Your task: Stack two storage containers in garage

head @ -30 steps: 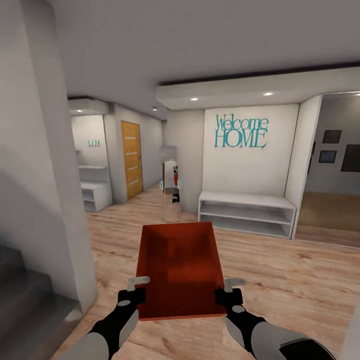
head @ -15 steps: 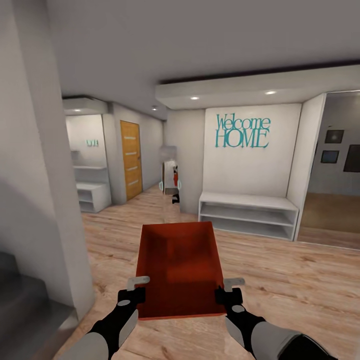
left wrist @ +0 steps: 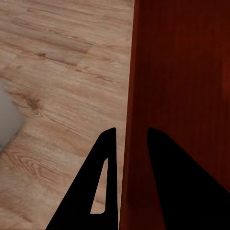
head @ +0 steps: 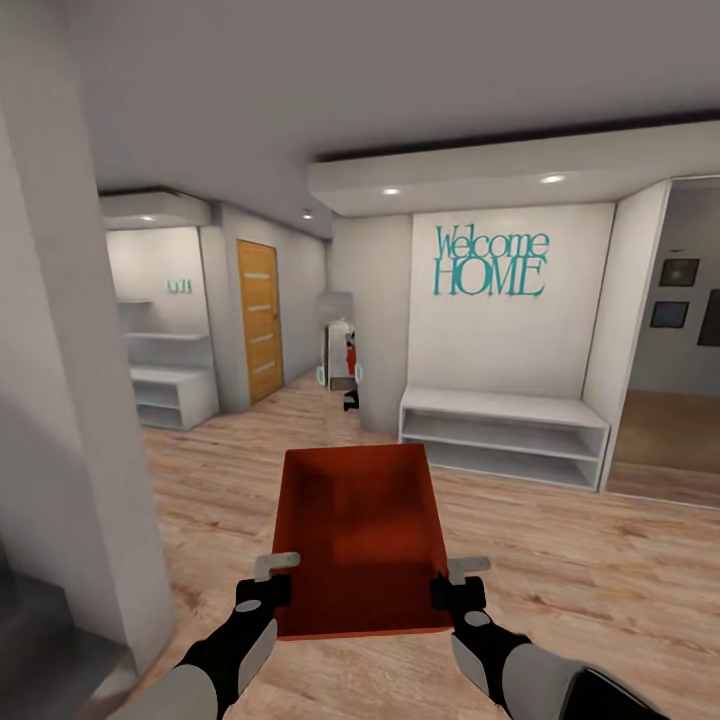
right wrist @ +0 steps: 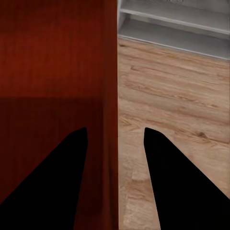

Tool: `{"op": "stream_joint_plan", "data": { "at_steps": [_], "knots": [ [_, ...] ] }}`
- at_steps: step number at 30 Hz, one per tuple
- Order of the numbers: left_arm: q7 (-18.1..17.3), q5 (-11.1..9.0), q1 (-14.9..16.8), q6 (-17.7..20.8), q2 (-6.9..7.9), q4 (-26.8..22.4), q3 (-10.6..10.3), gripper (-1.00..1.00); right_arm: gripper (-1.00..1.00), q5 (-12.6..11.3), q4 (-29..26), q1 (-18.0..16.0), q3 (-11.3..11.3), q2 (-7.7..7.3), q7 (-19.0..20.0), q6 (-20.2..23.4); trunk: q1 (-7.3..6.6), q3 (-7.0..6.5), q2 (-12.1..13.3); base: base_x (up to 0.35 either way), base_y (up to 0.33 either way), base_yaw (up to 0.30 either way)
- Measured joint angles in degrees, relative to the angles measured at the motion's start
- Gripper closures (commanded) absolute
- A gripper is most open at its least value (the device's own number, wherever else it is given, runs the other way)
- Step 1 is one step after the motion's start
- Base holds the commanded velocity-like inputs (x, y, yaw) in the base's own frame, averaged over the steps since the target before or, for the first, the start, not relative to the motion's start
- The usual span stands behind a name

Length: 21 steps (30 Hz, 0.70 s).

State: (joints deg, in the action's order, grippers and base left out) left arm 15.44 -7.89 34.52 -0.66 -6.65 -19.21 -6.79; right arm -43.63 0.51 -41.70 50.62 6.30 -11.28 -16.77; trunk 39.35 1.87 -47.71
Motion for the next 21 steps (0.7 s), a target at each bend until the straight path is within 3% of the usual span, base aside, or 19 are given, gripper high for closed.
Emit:
{"op": "stream_joint_plan", "data": {
  "at_steps": [8, 11, 12, 13, 21],
  "knots": [
    [0.0, 0.0, 0.0, 0.0, -0.01, 0.0, 0.1, 1.00, 1.00, -8.9, 0.0, 0.0, 8.9, 0.02, 0.0, 0.1, 0.00, 0.00, 0.0, 0.321, 0.000, 0.000],
    [0.0, -0.2, 0.0, 0.0, 0.06, 0.1, 0.0, 1.00, 1.00, 28.7, -0.1, 0.0, -28.4, 0.00, -0.3, 0.1, 0.00, 0.00, 0.0, 0.321, 0.000, 0.000],
    [0.0, -0.3, 0.0, 0.0, 0.08, 0.1, 0.0, 1.00, 1.00, 39.1, -0.1, 0.0, -39.1, -0.03, -0.3, 0.2, 0.00, 0.00, 0.0, 0.321, 0.000, 0.000],
    [0.0, -0.3, 0.0, 0.0, 0.08, 0.1, -0.1, 1.00, 1.00, 39.9, -0.1, 0.0, -39.9, -0.03, -0.4, 0.1, 0.00, 0.00, 0.0, 0.321, 0.000, 0.000],
    [0.0, -0.3, 0.0, 0.0, 0.09, 0.1, -0.1, 1.00, 1.00, 40.0, -0.1, 0.0, -40.0, -0.03, -0.4, 0.1, 0.00, 0.00, 0.0, 0.321, 0.000, 0.000]
  ]
}}
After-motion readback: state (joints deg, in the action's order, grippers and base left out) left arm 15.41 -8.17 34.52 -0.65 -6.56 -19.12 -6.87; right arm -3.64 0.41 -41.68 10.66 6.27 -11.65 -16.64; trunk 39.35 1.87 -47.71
